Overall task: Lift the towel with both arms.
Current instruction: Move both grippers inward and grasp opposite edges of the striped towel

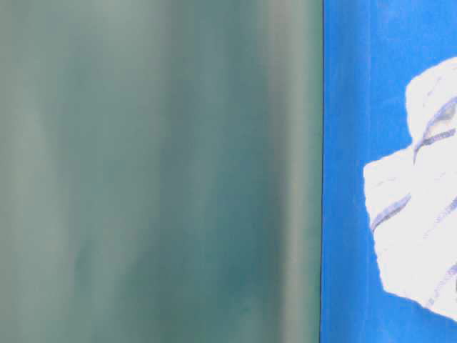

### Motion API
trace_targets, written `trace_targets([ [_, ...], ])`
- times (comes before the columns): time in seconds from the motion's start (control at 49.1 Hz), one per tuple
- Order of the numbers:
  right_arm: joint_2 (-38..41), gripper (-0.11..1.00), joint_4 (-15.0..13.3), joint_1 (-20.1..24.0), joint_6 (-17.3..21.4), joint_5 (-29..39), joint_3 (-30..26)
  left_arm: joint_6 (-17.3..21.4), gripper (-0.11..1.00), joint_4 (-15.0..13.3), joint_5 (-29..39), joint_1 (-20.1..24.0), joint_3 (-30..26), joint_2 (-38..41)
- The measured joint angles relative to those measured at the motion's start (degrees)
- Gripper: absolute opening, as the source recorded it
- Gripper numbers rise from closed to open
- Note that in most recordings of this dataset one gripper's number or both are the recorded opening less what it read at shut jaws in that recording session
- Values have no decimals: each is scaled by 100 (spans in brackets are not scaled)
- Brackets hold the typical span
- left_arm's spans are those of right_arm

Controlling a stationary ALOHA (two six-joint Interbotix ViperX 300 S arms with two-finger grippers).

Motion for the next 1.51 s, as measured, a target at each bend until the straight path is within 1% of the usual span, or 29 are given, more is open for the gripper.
trace_targets([
  [0.122,9,0,0,0,9,132,-97,-44,0,-114,88,-9,-62,-53],
  [0.326,290,0,0,9,26,668,-492,-9,0,-123,352,-35,-202,70],
  [0.489,809,0,0,9,26,1125,-896,44,0,-123,396,-105,-457,527],
  [0.693,1626,1,0,9,26,1424,-1257,44,2,-132,694,-123,-756,1239],
  [0.713,1705,1,0,9,35,1450,-1283,35,4,-123,721,-123,-782,1301],
  [0.774,1907,1,0,18,26,1538,-1354,35,17,-132,826,-141,-844,1494],
  [0.836,2118,1,0,18,44,1644,-1424,9,32,-123,905,-158,-879,1644],
  [0.897,2391,3,0,35,44,1767,-1512,-9,51,-132,976,-185,-923,1775],
  [0.917,2479,6,0,44,44,1819,-1538,-9,57,-132,1002,-193,-932,1828],
  [0.978,2760,20,0,79,44,1978,-1652,-18,74,-123,1081,-246,-993,2004],
  [1.039,3059,38,0,141,35,2145,-1793,-9,84,-132,1151,-316,-1046,2188],
  [1.121,3498,60,-9,229,18,2355,-1986,-9,88,-123,1195,-378,-1125,2470],
  [1.162,3709,65,-18,255,9,2426,-2057,9,89,-132,1204,-413,-1187,2672],
  [1.202,3894,67,-18,272,9,2470,-2101,0,90,-123,1204,-448,-1222,2856],
  [1.284,4315,65,-44,281,18,2514,-2206,9,90,-132,1204,-501,-1318,3234],
  [1.508,5221,65,-70,281,9,2443,-2391,18,90,-132,1178,-545,-1626,4430],
])
